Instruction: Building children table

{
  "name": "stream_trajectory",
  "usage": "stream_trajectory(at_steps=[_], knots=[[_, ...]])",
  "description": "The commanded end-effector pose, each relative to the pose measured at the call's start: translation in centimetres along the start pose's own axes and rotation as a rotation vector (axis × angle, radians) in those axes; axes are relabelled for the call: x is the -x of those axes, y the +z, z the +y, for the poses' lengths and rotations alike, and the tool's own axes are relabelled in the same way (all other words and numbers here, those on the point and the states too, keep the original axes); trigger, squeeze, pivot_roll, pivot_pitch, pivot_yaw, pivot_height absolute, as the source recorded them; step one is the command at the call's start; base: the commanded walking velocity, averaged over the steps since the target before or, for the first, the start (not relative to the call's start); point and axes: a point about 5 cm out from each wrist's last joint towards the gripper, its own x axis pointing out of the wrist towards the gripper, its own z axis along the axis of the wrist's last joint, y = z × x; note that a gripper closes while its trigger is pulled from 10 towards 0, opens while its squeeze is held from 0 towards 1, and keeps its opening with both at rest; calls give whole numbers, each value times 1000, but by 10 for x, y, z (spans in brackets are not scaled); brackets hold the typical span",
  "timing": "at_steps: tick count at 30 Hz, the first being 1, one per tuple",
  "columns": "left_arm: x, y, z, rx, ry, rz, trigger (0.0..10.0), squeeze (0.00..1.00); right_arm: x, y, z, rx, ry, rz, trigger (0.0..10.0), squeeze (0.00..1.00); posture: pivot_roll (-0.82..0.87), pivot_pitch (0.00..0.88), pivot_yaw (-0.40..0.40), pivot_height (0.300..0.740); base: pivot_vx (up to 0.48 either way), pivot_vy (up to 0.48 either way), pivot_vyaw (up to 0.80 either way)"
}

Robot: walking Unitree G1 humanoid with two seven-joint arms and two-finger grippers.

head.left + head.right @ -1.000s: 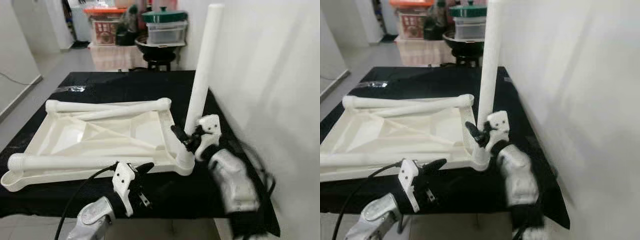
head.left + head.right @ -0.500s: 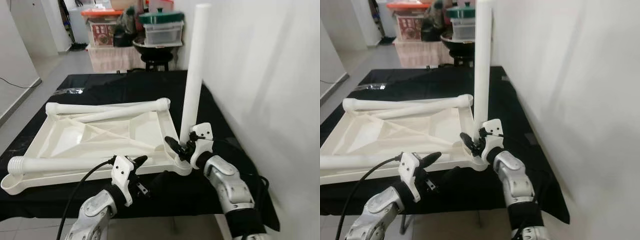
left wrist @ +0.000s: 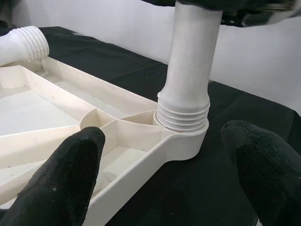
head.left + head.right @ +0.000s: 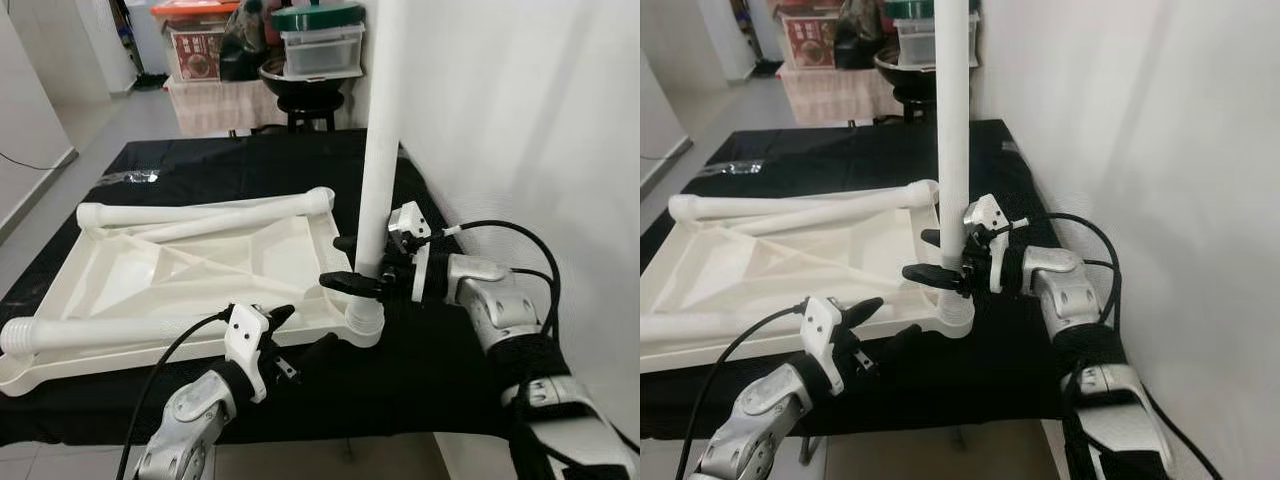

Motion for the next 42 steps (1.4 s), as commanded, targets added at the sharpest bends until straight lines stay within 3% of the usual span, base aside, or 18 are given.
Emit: stream_trajectory(at_steps=[1, 11, 15, 17, 19, 20, 21, 22, 23, 28, 29, 30, 31, 33, 34, 39, 40, 42], knots=[[1, -1, 2, -5, 9, 0, 10000, 0, -8, 2, 1, 8, 48, -5, 0, 0, -31, 0, -3, 740, 0, 0, 0], [-1, -1, 2, 3, 10, -6, 10000, 0, 1, -5, -3, 7, -24, -42, 0, 0, -38, 0, -5, 740, 0, 0, 0], [-1, -1, 3, 4, 10, -8, 10000, 0, 5, -13, -8, -16, -184, -39, 0, 0, -50, 0, -1, 740, 0, 0, 0], [-1, -1, 5, 4, 11, -8, 10000, 0, 4, -26, -7, -42, -355, -24, 0, 0, -50, 0, -9, 740, 0, 0, 0], [1, 0, 8, 1, 15, -7, 10000, 0, 4, -52, 3, -153, -881, -19, 0, 0, -66, 0, 2, 740, 0, 0, 0], [1, 0, 8, 1, 15, -7, 10000, 0, 4, -52, 3, -153, -881, -19, 0, 0, -66, 0, 2, 740, 0, 0, 0], [1, 1, 9, 1, 17, -8, 10000, 0, -1, -70, 21, -198, -966, 19, 0, 0, -77, 0, 15, 740, 0, 0, 0], [1, 1, 9, 1, 17, -8, 10000, 0, -1, -70, 21, -198, -966, 19, 0, 0, -77, 0, 15, 740, 0, 0, 0], [1, 1, 10, 1, 17, -8, 10000, 0, -13, -80, 36, -177, -914, 65, 0, 0, -83, 0, 25, 740, 0, 0, 0], [-2, 0, 11, -3, 8, -3, 10000, 0, -26, -81, 31, -142, -840, 67, 0, 0, -68, 0, 1, 740, 0, 0, 0], [-3, 0, 11, -3, 8, -3, 10000, 0, -27, -80, 29, -143, -843, 70, 2157, 0, -65, 0, 1, 740, 0, 0, 0], [-3, 0, 11, -3, 8, -3, 10000, 0, -27, -80, 29, -143, -843, 70, 2157, 0, -65, 0, 1, 740, 0, 0, 0], [-2, 0, 12, -4, 19, -7, 10000, 0, -29, -79, 28, -145, -824, 55, 10000, 0, -60, 0, -2, 740, 0, 0, 0], [-2, 0, 12, -5, 27, -9, 10000, 0, -30, -77, 28, -148, -817, 43, 10000, 0, -58, 0, -2, 740, 0, 0, 0], [-2, -1, 12, -3, 32, -10, 10000, 0, -31, -72, 27, -149, -762, 18, 10000, 1000, -57, 0, -3, 740, 0, 0, 0], [-5, -4, 11, 16, -7, 7, 10000, 0, -36, -44, 27, -179, -538, -94, 10000, 1000, -49, 0, -4, 740, 0, 0, 0], [-6, -4, 11, 18, -17, 10, 10000, 0, -33, -40, 24, -176, -490, -105, 10000, 808, -50, 0, 0, 740, 0, 0, 0], [-6, -4, 11, 19, -23, 11, 10000, 0, -31, -37, 22, -173, -459, -111, 10000, 808, -50, 0, 0, 740, 0, 0, 0]])
